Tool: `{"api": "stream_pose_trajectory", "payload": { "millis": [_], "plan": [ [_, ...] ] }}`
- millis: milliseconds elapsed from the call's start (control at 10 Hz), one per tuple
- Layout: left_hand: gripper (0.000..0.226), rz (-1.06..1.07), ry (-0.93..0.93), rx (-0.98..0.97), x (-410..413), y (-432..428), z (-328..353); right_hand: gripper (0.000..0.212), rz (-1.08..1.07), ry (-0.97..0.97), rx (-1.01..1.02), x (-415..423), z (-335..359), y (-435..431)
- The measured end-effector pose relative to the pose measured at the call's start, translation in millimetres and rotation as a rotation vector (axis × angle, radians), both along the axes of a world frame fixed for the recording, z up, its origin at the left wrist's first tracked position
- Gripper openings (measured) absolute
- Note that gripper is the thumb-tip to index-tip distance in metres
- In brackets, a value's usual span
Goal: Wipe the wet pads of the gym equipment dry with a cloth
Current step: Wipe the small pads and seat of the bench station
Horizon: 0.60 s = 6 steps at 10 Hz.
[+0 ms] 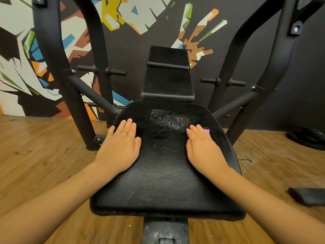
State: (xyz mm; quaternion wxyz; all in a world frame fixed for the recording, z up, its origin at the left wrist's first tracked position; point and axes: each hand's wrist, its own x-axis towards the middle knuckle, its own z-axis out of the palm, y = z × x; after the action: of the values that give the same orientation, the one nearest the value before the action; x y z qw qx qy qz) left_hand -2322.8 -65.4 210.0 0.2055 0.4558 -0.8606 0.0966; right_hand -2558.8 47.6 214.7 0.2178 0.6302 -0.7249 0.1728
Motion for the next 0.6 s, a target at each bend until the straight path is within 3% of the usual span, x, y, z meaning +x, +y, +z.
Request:
{"api": "stream_pose_trajectory", "payload": {
  "millis": [300, 500, 600],
  "plan": [
    [0.062, -0.006, 0.013, 0.002, 0, 0, 0, 0.013, 0.084, 0.035, -0.006, -18, 16, -24],
    [0.062, -0.007, 0.011, -0.003, 0, 0, -1, 0.017, 0.05, 0.005, 0.016, -37, 35, -65],
    [0.061, -0.01, 0.007, -0.012, 1, -1, -2, 0.017, 0.102, 0.01, -0.022, -25, 28, -40]
  ]
}}
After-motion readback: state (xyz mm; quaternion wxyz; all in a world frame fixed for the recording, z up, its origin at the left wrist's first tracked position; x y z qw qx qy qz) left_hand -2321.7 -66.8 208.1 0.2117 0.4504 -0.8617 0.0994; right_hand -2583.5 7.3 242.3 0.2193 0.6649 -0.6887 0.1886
